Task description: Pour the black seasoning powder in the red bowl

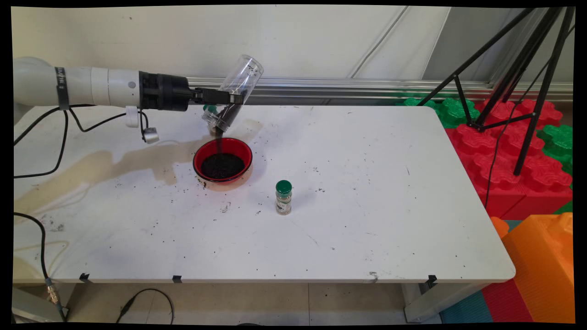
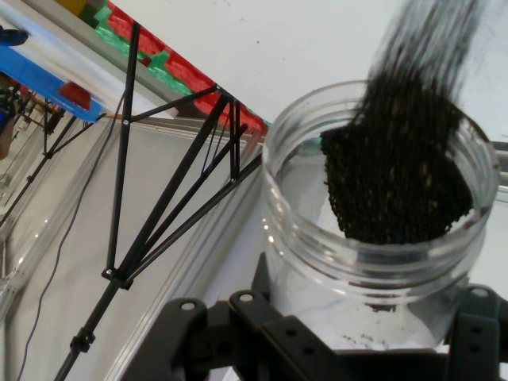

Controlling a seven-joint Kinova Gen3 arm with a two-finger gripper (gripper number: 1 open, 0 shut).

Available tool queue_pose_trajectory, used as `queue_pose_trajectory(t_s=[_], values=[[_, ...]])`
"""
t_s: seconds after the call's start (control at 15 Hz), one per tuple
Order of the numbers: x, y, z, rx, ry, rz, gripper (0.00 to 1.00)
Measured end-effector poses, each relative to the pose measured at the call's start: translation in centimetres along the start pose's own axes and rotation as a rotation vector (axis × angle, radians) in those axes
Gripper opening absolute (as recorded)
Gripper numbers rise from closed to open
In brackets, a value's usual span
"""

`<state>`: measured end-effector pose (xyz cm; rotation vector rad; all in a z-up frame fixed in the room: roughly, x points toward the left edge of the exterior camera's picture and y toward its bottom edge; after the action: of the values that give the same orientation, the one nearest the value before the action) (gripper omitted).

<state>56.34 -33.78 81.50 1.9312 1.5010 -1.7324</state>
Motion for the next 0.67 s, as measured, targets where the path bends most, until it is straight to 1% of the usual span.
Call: queue_pose_trajectory(t_s=[0.67], values=[[-0.24, -0.33, -0.02, 0.018, -0.019, 0.009, 0.0]])
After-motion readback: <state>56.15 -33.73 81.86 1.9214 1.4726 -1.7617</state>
